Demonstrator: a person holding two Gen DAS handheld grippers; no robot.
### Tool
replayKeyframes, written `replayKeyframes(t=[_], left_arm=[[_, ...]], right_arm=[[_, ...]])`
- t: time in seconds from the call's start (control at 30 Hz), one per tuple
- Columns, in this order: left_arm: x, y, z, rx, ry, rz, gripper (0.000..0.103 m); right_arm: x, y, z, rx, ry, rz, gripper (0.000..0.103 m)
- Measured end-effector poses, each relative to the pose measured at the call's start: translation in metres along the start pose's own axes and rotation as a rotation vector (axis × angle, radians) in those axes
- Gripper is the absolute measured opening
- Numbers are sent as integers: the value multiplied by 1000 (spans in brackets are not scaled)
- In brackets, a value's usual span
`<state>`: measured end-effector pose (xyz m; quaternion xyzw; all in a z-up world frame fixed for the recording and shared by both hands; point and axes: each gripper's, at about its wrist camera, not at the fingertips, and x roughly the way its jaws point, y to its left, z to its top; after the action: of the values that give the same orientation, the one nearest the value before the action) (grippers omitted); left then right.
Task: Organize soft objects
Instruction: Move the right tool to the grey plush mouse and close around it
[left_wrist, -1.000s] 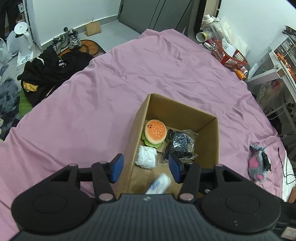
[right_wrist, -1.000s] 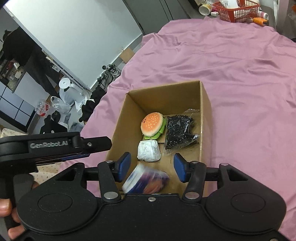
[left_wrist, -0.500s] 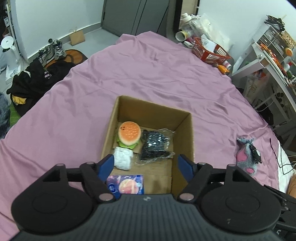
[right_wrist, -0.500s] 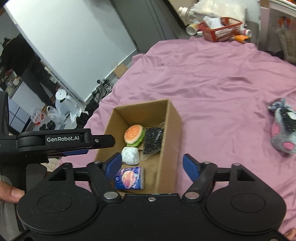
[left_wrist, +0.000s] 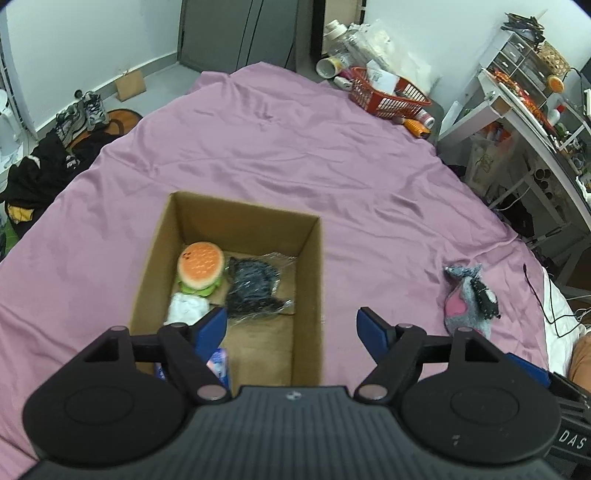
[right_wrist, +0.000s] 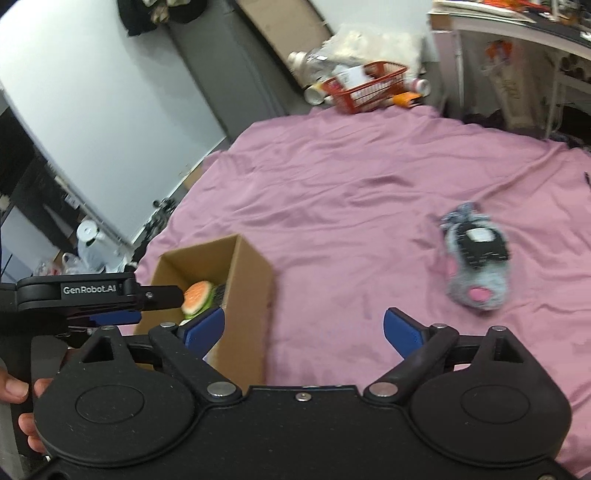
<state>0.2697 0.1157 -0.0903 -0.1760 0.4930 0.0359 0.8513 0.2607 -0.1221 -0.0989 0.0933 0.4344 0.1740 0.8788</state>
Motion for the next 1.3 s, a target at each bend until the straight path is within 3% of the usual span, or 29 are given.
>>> replayKeyframes(t=[0.7, 0.9, 1.3], left_arm=[[42, -98, 9, 135, 0, -45, 76], [65, -128, 11, 186, 5, -78, 76], [118, -172, 28, 228, 46, -133, 72]], right_arm=[[0, -108, 8, 103, -143, -162, 89], [15, -135, 9, 181, -158, -145, 72], [48, -163, 15, 272, -124, -126, 58]])
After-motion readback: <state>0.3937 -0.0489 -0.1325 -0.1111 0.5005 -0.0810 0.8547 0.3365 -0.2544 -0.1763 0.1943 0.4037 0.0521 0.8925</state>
